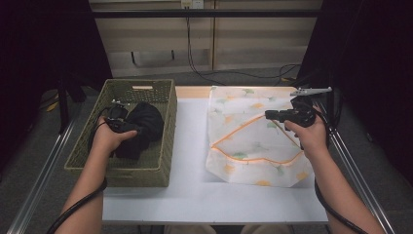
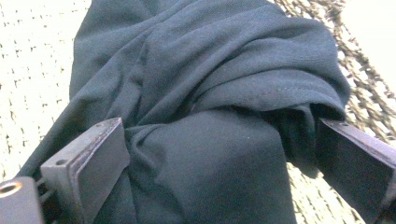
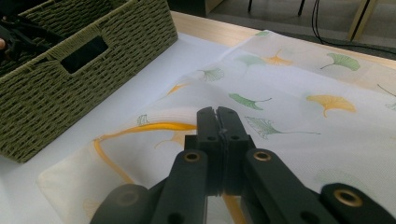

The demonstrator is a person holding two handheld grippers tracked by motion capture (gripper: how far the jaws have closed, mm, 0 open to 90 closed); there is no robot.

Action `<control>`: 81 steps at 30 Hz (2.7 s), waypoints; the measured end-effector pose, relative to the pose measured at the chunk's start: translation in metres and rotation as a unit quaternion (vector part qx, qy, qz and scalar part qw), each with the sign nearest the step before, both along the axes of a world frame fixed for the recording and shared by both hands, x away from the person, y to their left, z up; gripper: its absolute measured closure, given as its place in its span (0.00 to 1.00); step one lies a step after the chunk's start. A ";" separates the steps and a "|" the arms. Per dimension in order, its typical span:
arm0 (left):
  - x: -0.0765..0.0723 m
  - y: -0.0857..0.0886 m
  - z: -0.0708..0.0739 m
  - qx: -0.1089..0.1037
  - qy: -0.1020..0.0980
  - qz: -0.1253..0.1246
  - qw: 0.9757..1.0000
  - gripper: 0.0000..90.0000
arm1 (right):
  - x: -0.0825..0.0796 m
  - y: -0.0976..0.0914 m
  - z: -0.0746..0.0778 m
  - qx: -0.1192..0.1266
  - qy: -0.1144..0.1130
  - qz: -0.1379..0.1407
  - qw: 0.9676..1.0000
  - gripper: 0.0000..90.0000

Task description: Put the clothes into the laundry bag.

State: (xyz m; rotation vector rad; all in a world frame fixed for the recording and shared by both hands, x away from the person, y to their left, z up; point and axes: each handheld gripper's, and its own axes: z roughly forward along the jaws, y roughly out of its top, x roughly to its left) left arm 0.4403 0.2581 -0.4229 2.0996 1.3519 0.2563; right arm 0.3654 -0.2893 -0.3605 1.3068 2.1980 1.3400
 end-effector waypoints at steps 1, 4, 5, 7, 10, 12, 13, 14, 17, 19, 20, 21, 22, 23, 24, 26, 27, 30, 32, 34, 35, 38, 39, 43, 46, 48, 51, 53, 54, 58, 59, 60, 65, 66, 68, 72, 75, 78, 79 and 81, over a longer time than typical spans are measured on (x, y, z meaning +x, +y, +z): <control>0.001 0.001 -0.001 0.001 -0.001 -0.001 1.000 0.04 | 0.000 0.000 0.000 0.000 0.002 -0.002 1.000 1.00; 0.001 0.002 -0.005 0.002 0.001 -0.003 1.000 0.04 | 0.000 0.000 -0.001 0.001 0.005 -0.002 1.000 1.00; 0.002 0.003 -0.006 -0.005 0.004 -0.004 1.000 0.04 | 0.000 0.000 -0.001 0.000 0.005 -0.002 1.000 1.00; 0.002 0.003 -0.009 -0.007 -0.004 0.005 1.000 0.05 | 0.000 0.000 -0.001 0.001 0.003 -0.002 1.000 1.00; 0.003 0.004 -0.011 -0.001 -0.002 -0.004 1.000 0.05 | 0.000 0.001 0.000 0.001 0.003 -0.001 1.000 1.00; 0.004 0.004 -0.011 0.001 -0.001 -0.006 1.000 0.04 | 0.000 0.001 0.000 0.001 0.004 -0.001 1.000 1.00; 0.004 0.004 -0.012 -0.002 -0.001 -0.004 1.000 0.04 | 0.000 0.001 -0.001 0.001 0.004 0.000 1.000 1.00; 0.005 0.004 -0.013 -0.001 0.000 -0.005 1.000 0.04 | 0.001 0.001 -0.001 0.001 0.003 0.001 1.000 1.00; 0.006 0.003 -0.017 -0.008 0.001 -0.003 1.000 0.03 | 0.001 0.001 -0.003 0.003 0.005 0.001 1.000 1.00; 0.006 0.003 -0.020 0.001 0.001 -0.012 1.000 0.02 | 0.001 0.002 -0.003 0.003 0.006 0.001 1.000 1.00; 0.007 0.004 -0.021 -0.001 0.004 -0.014 1.000 0.02 | 0.002 0.002 -0.004 0.003 0.006 0.001 1.000 1.00; 0.007 0.004 -0.023 -0.004 0.003 -0.012 1.000 0.02 | 0.002 0.002 -0.004 0.003 0.007 0.000 1.000 1.00; 0.007 0.005 -0.024 -0.006 0.006 -0.013 1.000 0.02 | 0.002 0.001 -0.004 0.004 0.007 -0.001 1.000 1.00; 0.007 0.005 -0.024 -0.007 0.007 -0.010 1.000 0.02 | 0.002 0.001 -0.004 0.006 0.008 -0.001 1.000 1.00; 0.007 0.005 -0.024 -0.004 0.006 -0.012 1.000 0.02 | 0.002 0.001 -0.004 0.006 0.008 0.000 1.000 1.00; 0.008 0.006 -0.025 -0.004 0.011 -0.014 1.000 0.03 | 0.002 0.000 -0.004 0.006 0.006 0.000 1.000 1.00; 0.007 0.006 -0.026 -0.006 0.013 -0.015 1.000 0.04 | 0.001 0.001 -0.004 0.006 0.008 -0.001 1.000 1.00; 0.007 0.005 -0.029 -0.007 0.013 -0.014 1.000 0.05 | 0.001 0.001 -0.004 0.006 0.008 -0.001 1.000 1.00; 0.007 0.005 -0.030 -0.003 0.016 -0.015 1.000 0.06 | 0.001 0.001 -0.005 0.006 0.008 -0.001 1.000 1.00; 0.007 0.004 -0.031 -0.005 0.019 -0.011 1.000 0.08 | 0.001 0.002 -0.006 0.005 0.008 0.000 1.000 1.00; 0.007 0.005 -0.031 0.000 0.022 -0.017 1.000 0.09 | 0.001 0.002 -0.006 0.005 0.008 0.000 1.000 1.00; 0.007 0.005 -0.030 0.018 0.026 -0.031 0.999 0.15 | 0.001 0.002 -0.007 0.005 0.010 -0.001 1.000 1.00; 0.006 0.005 -0.030 0.024 0.022 -0.033 0.999 0.18 | 0.002 0.002 -0.008 0.006 0.010 0.000 1.000 1.00; 0.005 0.004 -0.027 0.037 0.025 -0.043 0.998 0.35 | 0.003 0.003 -0.009 0.007 0.011 0.001 1.000 1.00; 0.004 0.002 -0.025 0.045 0.029 -0.043 0.998 0.53 | 0.003 0.005 -0.010 0.008 0.012 0.002 1.000 1.00; 0.003 0.002 -0.024 0.042 0.040 -0.048 0.997 0.63 | 0.003 0.005 -0.010 0.009 0.012 0.002 1.000 1.00; 0.002 0.000 -0.022 0.039 0.050 -0.042 0.997 0.69 | 0.003 0.005 -0.009 0.008 0.010 0.002 1.000 1.00; 0.001 -0.001 -0.021 0.043 0.049 -0.047 0.997 0.70 | 0.002 0.005 -0.009 0.006 0.010 0.001 1.000 1.00; 0.000 -0.001 -0.021 0.043 0.051 -0.049 0.997 0.71 | 0.002 0.005 -0.009 0.007 0.011 0.002 1.000 1.00; -0.004 -0.001 -0.020 0.023 0.057 -0.041 0.997 0.70 | 0.002 0.004 -0.009 0.008 0.010 0.001 1.000 1.00; -0.004 -0.001 -0.020 0.020 0.056 -0.035 0.998 0.70 | 0.002 0.004 -0.009 0.008 0.010 0.001 1.000 1.00; -0.005 -0.001 -0.020 0.015 0.060 -0.036 0.997 0.69 | 0.002 0.004 -0.009 0.006 0.010 -0.001 1.000 1.00; -0.006 -0.003 -0.015 0.017 0.060 -0.038 0.997 0.60 | 0.001 0.002 -0.008 0.008 0.008 0.000 1.000 1.00; -0.005 -0.003 -0.013 0.021 0.056 -0.039 0.997 0.57 | 0.001 0.002 -0.008 0.009 0.009 0.001 1.000 1.00; -0.005 -0.003 -0.009 0.018 0.051 -0.034 0.998 0.49 | 0.002 0.002 -0.008 0.010 0.009 0.000 1.000 1.00; -0.004 0.000 -0.001 0.024 0.050 -0.029 0.998 0.41 | 0.001 0.002 -0.007 0.012 0.009 0.000 1.000 1.00; -0.002 0.001 0.001 0.038 0.038 -0.028 0.998 0.30 | 0.001 0.001 -0.007 0.012 0.008 0.000 1.000 1.00; 0.000 0.001 -0.002 0.055 0.010 -0.029 0.998 0.19 | 0.000 0.001 -0.006 0.012 0.006 0.002 1.000 1.00; 0.000 0.001 -0.004 0.057 0.010 -0.032 0.998 0.16 | 0.000 0.001 -0.006 0.012 0.006 0.002 1.000 1.00; 0.002 0.002 -0.008 0.060 0.013 -0.027 0.998 0.13 | 0.000 0.000 -0.006 0.014 0.007 0.001 1.000 1.00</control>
